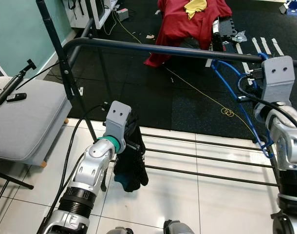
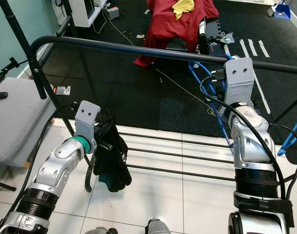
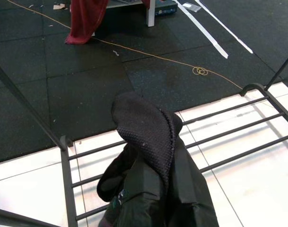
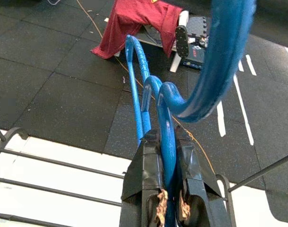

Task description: Hang hanger

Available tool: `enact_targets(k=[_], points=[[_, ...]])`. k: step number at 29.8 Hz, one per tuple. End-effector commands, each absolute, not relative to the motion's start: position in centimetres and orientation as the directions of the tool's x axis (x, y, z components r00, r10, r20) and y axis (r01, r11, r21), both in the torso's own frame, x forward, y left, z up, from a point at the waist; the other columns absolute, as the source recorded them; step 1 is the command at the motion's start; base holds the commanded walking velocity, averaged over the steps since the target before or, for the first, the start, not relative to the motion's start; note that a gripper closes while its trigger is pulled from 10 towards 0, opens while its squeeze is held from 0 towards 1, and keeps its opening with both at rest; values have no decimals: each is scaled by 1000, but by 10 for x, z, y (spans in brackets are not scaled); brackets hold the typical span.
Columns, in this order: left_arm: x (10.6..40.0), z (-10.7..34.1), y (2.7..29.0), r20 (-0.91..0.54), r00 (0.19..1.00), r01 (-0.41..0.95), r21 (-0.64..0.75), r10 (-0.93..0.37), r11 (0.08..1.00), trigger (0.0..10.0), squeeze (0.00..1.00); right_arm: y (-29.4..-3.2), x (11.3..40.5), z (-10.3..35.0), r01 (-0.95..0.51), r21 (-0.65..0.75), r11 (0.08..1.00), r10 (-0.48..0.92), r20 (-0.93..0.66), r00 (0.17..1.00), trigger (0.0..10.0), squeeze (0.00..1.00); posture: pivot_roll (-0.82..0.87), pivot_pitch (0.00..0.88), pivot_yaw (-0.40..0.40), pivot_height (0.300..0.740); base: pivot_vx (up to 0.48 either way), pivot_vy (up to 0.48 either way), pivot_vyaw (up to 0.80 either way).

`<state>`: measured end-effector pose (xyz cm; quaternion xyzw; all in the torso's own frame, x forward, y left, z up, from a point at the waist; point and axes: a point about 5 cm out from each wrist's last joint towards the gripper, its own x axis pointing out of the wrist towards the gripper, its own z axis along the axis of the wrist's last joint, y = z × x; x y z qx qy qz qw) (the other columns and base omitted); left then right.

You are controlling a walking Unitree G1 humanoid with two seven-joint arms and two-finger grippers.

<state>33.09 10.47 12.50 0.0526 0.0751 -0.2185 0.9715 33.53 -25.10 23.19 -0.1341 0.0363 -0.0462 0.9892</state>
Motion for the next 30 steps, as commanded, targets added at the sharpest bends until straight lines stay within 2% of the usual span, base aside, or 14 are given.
enact_targets(k=[1, 12, 19, 30], points=[[331, 125, 103, -172, 889, 443, 87, -425, 892, 10000, 0, -248, 335, 235, 70, -280, 957, -87, -48, 995, 0, 0, -115, 41, 54, 740, 0, 0, 0], [331, 126, 102, -169, 889, 445, 95, -426, 890, 10000, 0, -228, 331, 239, 59, -283, 957, -60, 4, 998, 0, 0, -109, 34, 49, 740, 0, 0, 0], [329, 128, 104, -170, 888, 447, 103, -427, 888, 10000, 0, -194, 314, 236, 27, -327, 945, -10, 53, 999, 0, 0, -105, 47, 56, 740, 0, 0, 0], [328, 130, 104, -168, 885, 456, 124, -434, 881, 10000, 0, -174, 296, 204, -76, -306, 949, 65, -45, 997, 0, 0, -107, 63, 64, 740, 0, 0, 0]])
